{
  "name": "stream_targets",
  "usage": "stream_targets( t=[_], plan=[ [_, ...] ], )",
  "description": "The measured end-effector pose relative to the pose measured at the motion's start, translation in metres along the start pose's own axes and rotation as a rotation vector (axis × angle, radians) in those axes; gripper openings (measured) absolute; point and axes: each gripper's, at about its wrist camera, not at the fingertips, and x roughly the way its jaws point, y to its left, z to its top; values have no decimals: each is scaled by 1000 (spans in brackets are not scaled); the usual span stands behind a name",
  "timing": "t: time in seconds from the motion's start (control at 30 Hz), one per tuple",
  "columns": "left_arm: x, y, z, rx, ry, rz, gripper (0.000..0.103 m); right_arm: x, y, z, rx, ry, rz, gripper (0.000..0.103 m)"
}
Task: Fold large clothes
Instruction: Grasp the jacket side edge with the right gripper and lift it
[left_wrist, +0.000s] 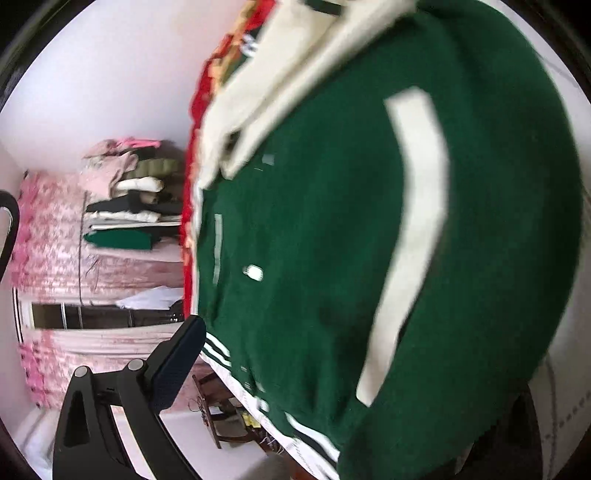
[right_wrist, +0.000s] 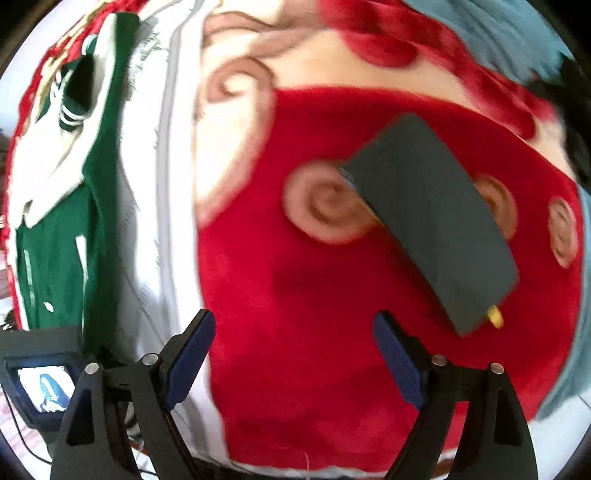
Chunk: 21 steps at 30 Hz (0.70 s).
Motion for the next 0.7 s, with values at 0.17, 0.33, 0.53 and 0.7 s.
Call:
stream_targets(
  t=[0.17,0.33,0.53,0.7],
  plan=[
    [1,46,7,-132,-2,-68,73,6,31,45,-35,-50,170,89],
    [3,64,14,-186,10,-210,15,9,60,88,-24,-92,455,89],
    [6,64,24,-211,37,-269,12,29,92,132,27,-87,722,89],
    [13,74,25,-226,51,-328,12,67,113,141,78,-17,719,16]
  ],
)
